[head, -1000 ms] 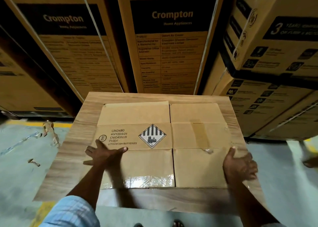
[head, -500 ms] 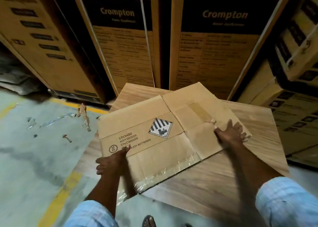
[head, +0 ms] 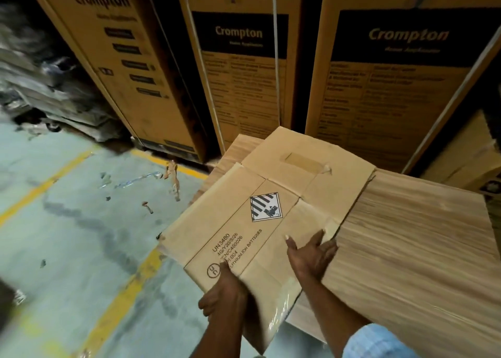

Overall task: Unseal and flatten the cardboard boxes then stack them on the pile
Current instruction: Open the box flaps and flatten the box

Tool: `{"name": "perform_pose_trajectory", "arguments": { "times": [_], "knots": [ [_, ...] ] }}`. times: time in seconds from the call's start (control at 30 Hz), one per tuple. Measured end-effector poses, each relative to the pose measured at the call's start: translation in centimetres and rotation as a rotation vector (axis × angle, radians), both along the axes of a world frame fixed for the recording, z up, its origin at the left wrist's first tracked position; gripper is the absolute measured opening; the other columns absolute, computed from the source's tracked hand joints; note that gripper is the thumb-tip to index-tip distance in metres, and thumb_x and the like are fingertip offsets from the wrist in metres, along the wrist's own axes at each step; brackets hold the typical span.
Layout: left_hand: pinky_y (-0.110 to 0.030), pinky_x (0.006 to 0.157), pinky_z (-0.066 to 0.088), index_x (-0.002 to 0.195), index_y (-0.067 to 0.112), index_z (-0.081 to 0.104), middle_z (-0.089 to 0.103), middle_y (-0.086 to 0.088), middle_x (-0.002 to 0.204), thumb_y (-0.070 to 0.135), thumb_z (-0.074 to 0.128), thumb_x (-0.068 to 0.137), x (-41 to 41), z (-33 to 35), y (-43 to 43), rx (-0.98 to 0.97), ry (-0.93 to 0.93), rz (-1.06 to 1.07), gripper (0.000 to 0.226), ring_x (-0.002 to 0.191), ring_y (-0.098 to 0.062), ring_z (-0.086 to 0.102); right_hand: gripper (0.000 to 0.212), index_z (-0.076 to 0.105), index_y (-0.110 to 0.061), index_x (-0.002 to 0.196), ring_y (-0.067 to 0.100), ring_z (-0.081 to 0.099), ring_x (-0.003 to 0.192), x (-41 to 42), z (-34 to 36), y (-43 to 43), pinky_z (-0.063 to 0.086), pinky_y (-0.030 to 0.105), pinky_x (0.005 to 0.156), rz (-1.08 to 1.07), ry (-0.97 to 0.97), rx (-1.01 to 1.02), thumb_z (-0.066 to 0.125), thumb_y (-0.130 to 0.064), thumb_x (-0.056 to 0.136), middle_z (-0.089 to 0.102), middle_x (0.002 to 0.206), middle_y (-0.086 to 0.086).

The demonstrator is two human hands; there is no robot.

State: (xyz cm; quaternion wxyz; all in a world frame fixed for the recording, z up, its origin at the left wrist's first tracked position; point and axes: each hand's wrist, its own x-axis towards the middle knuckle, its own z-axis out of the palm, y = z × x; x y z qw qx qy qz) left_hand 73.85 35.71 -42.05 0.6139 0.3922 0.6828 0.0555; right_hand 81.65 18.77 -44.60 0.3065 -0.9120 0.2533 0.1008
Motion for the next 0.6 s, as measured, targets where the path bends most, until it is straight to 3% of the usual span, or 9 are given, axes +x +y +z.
{"name": "perform_pose_trajectory", "arguments": {
  "times": [0.07,0.13,0.2,0.27,0.33,0.47,0.6],
  "knots": [
    [-0.059,0.107,0.035,0.138,0.004,0.037,0.041,-0.027,0.140,0.050,0.094,0.057,0.0,1.9,-0.9,0.260,0.177,-0.249,0.109,0.132,-0.044,0.040,0.109,0.026,-0.007,0.159,0.052,0.014,0.149,1.1,-0.8,-0.2,0.009,0.052,0.123,0.126,-0.009,-0.049,0.062,-0.074,0.081,0.017,0.157,0.043],
    [-0.059,0.113,0.029,0.147,0.017,0.035,0.032,-0.021,0.151,0.023,0.088,0.071,-0.1,1.1,-0.2,0.737,0.219,-0.527,0.093,0.143,-0.039,0.030,0.108,0.022,-0.013,0.161,0.050,0.007,0.152,2.6,-0.9,-0.5,0.005,0.051,0.124,0.248,-0.005,-0.074,0.061,-0.075,0.082,0.009,0.160,0.040],
    [-0.058,0.120,0.022,0.148,0.029,0.040,0.029,-0.013,0.158,0.013,0.074,0.074,0.4,-0.8,1.9,1.057,0.209,-1.007,0.083,0.149,-0.034,0.021,0.106,0.014,-0.019,0.163,0.047,-0.002,0.153,4.5,-0.6,-0.4,0.000,0.049,0.125,0.342,0.002,-0.099,0.058,-0.075,0.084,-0.002,0.163,0.036],
    [-0.055,0.124,0.013,0.148,0.032,0.046,0.029,-0.012,0.163,0.023,0.060,0.081,1.5,-1.0,4.0,1.137,0.148,-1.395,0.069,0.153,-0.031,0.011,0.100,0.012,-0.023,0.163,0.047,-0.009,0.153,6.2,-0.3,0.1,-0.002,0.049,0.125,0.407,0.006,-0.101,0.054,-0.074,0.088,-0.010,0.163,0.035],
    [-0.055,0.122,0.013,0.148,0.030,0.049,0.030,-0.013,0.163,0.043,0.041,0.085,3.3,-0.9,6.2,1.206,0.130,-1.617,0.064,0.153,-0.027,0.007,0.090,0.017,-0.024,0.162,0.048,-0.008,0.153,6.7,-0.1,1.1,0.003,0.052,0.124,0.429,-0.016,-0.113,0.052,-0.069,0.092,-0.011,0.163,0.035],
    [-0.071,0.115,-0.004,0.155,0.034,0.034,0.010,-0.012,0.169,0.092,0.039,0.074,5.7,-0.5,11.1,1.157,0.210,-1.668,0.100,0.157,-0.028,-0.006,0.078,0.038,-0.015,0.156,0.052,0.021,0.148,1.2,-1.5,4.1,0.022,0.059,0.118,0.203,-0.165,-0.227,0.037,-0.065,0.097,0.021,0.159,0.037],
    [-0.080,0.109,-0.008,0.159,0.040,0.022,-0.009,-0.008,0.171,0.105,0.027,0.064,7.1,-0.6,13.7,1.094,0.193,-1.687,0.115,0.157,-0.026,-0.015,0.072,0.046,-0.010,0.151,0.052,0.034,0.140,-5.2,-3.4,7.2,0.026,0.059,0.118,0.169,-0.241,-0.342,0.037,-0.057,0.098,0.036,0.149,0.040]
  ]
}}
